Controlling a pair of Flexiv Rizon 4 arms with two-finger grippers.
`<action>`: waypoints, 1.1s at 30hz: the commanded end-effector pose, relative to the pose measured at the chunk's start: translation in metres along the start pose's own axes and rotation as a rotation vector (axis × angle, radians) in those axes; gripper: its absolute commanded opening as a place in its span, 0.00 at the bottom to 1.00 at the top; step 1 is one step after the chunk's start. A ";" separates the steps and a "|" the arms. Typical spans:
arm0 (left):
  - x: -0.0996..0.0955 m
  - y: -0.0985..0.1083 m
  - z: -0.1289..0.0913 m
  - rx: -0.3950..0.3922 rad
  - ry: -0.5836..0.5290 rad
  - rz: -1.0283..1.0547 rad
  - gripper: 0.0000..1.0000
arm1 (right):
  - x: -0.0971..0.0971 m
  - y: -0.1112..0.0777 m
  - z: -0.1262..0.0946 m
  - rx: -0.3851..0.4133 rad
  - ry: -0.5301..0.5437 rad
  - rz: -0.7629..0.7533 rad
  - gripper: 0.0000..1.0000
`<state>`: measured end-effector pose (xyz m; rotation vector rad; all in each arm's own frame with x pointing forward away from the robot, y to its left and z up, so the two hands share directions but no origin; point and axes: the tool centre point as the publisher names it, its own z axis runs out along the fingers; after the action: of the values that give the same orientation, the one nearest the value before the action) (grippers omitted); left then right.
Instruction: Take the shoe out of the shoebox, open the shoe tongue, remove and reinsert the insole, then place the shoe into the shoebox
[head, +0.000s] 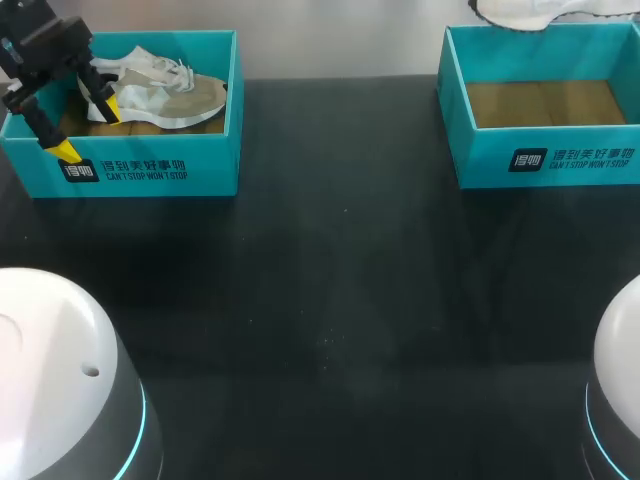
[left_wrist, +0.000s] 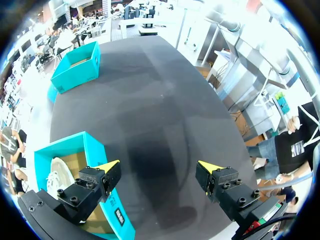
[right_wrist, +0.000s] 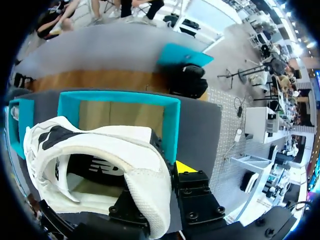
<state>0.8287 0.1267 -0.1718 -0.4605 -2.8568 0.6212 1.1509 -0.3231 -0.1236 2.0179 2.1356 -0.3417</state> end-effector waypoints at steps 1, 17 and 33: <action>0.000 0.001 -0.001 -0.002 0.002 0.001 1.00 | 0.005 -0.019 0.009 -0.005 0.002 0.209 0.00; 0.000 0.001 -0.001 -0.002 0.002 0.001 1.00 | 0.008 -0.024 0.014 0.023 -0.010 0.235 0.00; 0.000 0.001 -0.001 -0.002 0.002 0.001 1.00 | 0.003 -0.067 0.062 -0.133 0.025 0.259 0.00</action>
<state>0.8287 0.1267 -0.1718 -0.4605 -2.8568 0.6213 1.1043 -0.3417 -0.1728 2.2755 1.8578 -0.2813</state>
